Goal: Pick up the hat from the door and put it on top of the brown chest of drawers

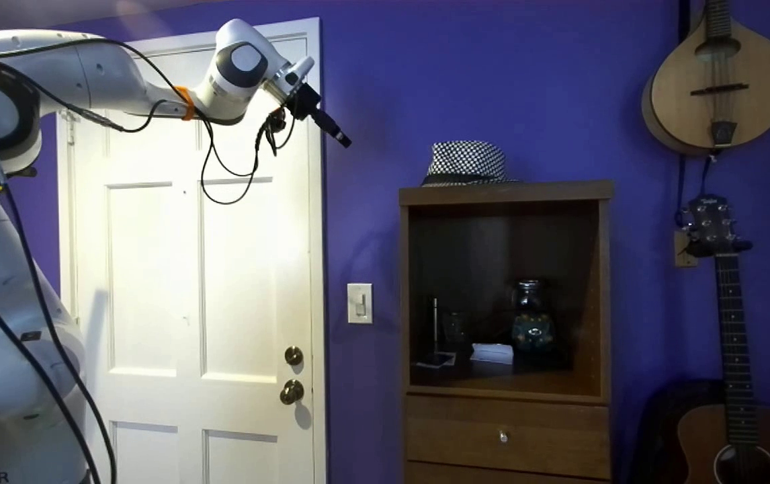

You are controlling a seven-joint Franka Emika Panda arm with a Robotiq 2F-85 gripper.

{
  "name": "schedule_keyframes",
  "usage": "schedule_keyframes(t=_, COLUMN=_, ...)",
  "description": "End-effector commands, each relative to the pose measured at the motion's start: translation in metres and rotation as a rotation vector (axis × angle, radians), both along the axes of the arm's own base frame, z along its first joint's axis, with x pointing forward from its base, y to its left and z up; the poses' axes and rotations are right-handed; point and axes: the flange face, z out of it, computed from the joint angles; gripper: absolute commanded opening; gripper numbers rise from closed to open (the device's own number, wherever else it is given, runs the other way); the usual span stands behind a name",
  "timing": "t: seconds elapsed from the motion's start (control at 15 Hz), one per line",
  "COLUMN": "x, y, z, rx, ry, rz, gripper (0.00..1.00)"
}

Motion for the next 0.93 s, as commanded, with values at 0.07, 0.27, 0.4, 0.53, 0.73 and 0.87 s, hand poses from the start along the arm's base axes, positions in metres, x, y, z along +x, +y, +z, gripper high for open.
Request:
schedule_keyframes(t=0.07, x=-0.004, y=0.024, z=-0.001, rx=-0.139, ry=0.004, rz=0.020, gripper=1.00)
schedule_keyframes(t=0.27, x=0.007, y=0.027, z=-0.006, rx=-0.198, ry=0.004, rz=-0.054, gripper=1.00)
schedule_keyframes(t=0.4, x=0.014, y=0.024, z=-0.011, rx=-0.208, ry=0.025, rz=-0.108, gripper=1.00)
schedule_keyframes(t=0.53, x=0.013, y=0.025, z=-0.010, rx=-0.194, ry=0.034, rz=-0.074, gripper=1.00)
schedule_keyframes(t=0.73, x=0.019, y=0.022, z=-0.016, rx=-0.197, ry=0.045, rz=-0.095, gripper=1.00)
schedule_keyframes(t=0.87, x=0.019, y=0.022, z=-0.016, rx=-0.197, ry=0.044, rz=-0.098, gripper=1.00)
